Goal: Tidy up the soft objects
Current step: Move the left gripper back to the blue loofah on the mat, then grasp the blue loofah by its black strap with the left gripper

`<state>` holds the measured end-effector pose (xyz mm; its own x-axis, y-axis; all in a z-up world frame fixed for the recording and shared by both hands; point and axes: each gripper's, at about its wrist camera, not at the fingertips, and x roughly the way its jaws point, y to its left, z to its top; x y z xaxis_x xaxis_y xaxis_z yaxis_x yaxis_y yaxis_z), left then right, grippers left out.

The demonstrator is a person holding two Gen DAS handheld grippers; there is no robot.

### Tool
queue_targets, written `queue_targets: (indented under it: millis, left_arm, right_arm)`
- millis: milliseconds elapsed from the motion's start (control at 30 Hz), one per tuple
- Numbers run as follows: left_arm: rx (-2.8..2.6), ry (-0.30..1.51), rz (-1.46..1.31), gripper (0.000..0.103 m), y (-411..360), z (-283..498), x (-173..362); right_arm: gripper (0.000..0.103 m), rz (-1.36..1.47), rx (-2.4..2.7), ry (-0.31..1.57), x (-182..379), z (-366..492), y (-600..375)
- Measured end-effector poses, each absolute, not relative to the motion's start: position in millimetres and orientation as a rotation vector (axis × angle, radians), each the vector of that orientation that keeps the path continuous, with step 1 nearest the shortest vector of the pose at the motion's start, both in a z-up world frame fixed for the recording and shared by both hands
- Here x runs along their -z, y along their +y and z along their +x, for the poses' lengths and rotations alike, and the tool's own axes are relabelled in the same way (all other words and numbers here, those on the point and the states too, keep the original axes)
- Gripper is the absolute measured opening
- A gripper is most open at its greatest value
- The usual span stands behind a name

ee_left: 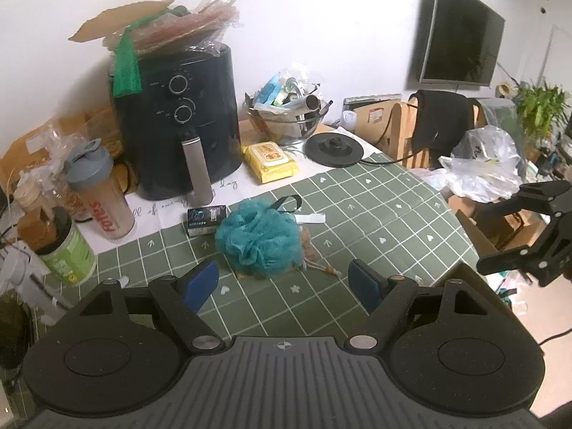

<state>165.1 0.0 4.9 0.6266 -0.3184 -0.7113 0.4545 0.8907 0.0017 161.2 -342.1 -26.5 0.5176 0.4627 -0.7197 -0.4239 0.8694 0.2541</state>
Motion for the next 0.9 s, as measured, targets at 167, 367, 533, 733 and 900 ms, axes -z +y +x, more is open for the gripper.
queue_targets:
  millis: [167, 367, 533, 733, 900]
  left_arm:
    - [0.466, 0.79, 0.207, 0.08, -0.3, 182.9, 1.9]
    - [0.505, 0.791, 0.256, 0.08, -5.5, 203.0, 10.3]
    - [0.535, 0.792, 0.287, 0.08, -9.9, 222.7, 19.6]
    - [0.56, 0.796, 0.33, 0.08, -15.3, 251.3, 38.0]
    - [0.585, 0.802, 0.344, 0.08, -20.3, 273.6, 52.5]
  right_arm:
    - [0.103, 0.131, -0.516, 0.9, 29.0, 167.1, -348.8]
    - [0.103, 0.154, -0.493, 0.925, 33.0, 166.0, -348.6]
    - [0.103, 0.167, -0.477, 0.94, 32.7, 163.6, -346.2]
    - [0.103, 0.174, -0.449, 0.956, 34.0, 158.7, -345.4]
    - [0.103, 0.19, -0.412, 0.969, 35.5, 153.4, -346.1]
